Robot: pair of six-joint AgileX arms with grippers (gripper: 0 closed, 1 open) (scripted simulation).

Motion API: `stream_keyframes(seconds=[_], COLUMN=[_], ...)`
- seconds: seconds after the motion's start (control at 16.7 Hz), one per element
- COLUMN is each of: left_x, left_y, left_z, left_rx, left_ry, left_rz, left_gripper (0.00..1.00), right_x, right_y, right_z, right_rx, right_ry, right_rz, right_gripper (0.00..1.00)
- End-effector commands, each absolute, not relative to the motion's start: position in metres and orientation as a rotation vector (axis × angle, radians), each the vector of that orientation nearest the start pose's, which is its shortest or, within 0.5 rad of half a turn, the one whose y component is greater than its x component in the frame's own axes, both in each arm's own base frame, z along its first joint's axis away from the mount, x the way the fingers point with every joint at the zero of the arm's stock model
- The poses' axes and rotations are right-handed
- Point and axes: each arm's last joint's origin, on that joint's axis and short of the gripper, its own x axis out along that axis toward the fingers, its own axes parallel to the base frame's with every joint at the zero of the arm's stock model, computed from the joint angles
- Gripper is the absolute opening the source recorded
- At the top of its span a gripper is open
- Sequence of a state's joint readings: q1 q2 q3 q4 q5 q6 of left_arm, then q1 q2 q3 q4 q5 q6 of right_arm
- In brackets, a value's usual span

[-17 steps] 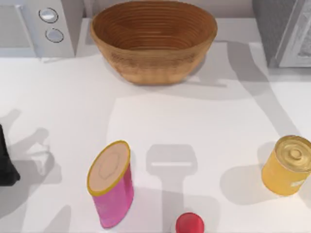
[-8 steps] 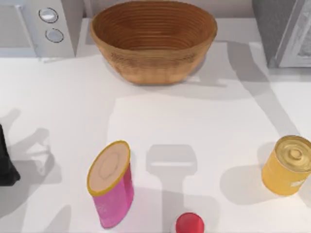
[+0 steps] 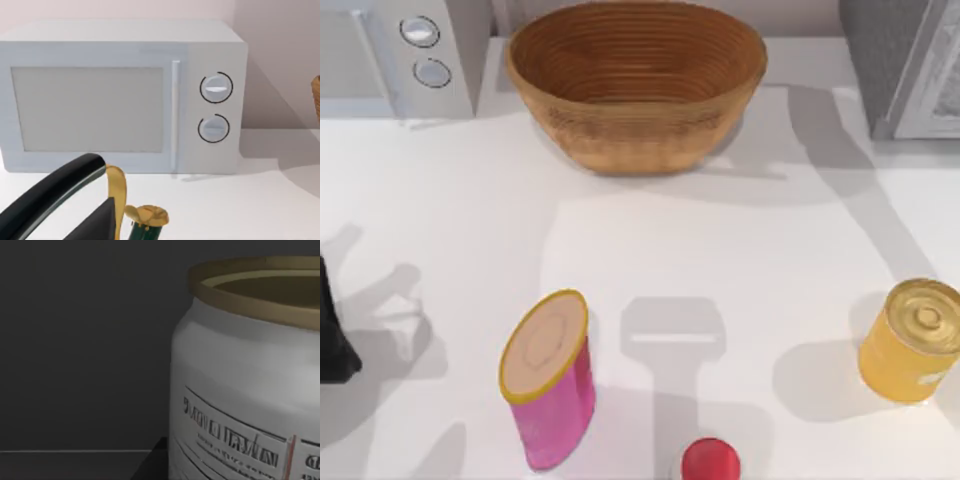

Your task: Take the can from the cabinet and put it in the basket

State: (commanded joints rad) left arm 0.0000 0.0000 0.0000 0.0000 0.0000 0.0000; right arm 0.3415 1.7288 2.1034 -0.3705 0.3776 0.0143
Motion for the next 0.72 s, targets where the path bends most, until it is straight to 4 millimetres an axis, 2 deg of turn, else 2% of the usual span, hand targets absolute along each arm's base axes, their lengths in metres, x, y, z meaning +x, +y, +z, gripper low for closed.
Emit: stream_keyframes(seconds=[0.24,0.36,0.54,0.72], left_x=[0.106,0.106,0.106,0.106], left_y=[-0.001,-0.001,-0.001,-0.001], left_z=[0.160,0.160,0.160,0.160], left_rx=[0.000,0.000,0.000,0.000], left_ry=[0.000,0.000,0.000,0.000], left_rz=[0.000,0.000,0.000,0.000], left_gripper=[1.00,1.00,1.00,1.00], right_x=[0.350,0.341,0.294,0.222], right_y=[0.120,0.123,0.134,0.134], right_z=[0.507,0.512,0.532,0.556], right_rx=[0.002,0.001,-0.004,0.000], right_ry=[-0.009,-0.011,-0.007,-0.011], right_rz=[-0.016,-0.016,-0.021,-0.016], right_gripper=[0.00,0.00,0.00,0.00])
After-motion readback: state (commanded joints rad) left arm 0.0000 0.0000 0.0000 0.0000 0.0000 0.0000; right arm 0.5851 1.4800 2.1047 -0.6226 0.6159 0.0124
